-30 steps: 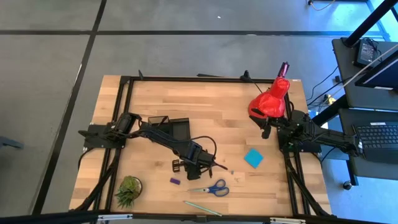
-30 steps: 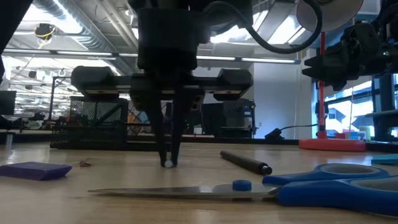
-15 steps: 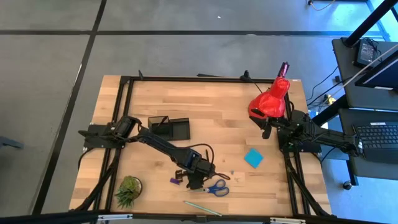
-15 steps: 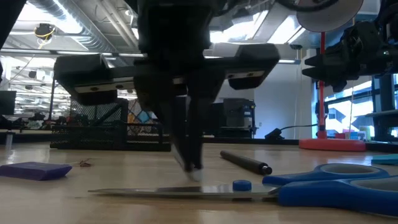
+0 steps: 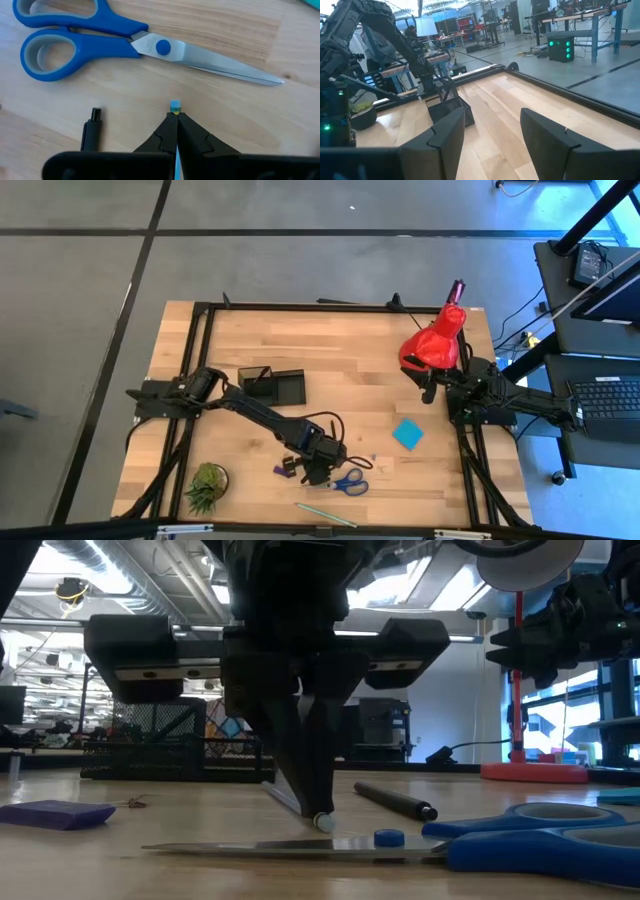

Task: Pick and place office supplies into organizer
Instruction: Put the top blue pencil into the black desk organizer

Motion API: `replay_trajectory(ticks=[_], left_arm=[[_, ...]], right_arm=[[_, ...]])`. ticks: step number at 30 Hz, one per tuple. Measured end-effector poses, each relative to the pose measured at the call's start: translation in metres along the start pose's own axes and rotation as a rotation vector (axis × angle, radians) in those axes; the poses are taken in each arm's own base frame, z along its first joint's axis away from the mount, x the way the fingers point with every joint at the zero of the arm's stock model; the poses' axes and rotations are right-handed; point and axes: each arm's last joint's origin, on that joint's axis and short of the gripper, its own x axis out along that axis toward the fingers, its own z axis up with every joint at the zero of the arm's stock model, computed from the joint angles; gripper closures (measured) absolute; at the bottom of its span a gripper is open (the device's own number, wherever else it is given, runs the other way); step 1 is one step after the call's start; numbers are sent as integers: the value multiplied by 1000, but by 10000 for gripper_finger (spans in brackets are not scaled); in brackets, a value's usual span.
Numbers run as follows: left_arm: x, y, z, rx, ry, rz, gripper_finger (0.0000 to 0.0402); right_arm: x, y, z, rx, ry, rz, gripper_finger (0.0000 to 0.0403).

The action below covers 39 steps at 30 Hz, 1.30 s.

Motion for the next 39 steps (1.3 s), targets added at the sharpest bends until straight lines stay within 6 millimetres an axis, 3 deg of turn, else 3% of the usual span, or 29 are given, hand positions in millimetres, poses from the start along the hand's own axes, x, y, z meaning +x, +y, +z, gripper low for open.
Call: replay_trajectory(ticks=[8, 26, 39], left_arm=[[9, 7, -8, -186, -11, 0, 400], [1, 21, -40, -752, 69, -25, 398], [-5, 23, -61, -840, 133, -112, 398]], right_arm=[[0, 0, 0, -6, 0, 0, 208], [0, 0, 0, -7, 0, 0, 208], [0, 1, -1, -9, 13, 36, 208]])
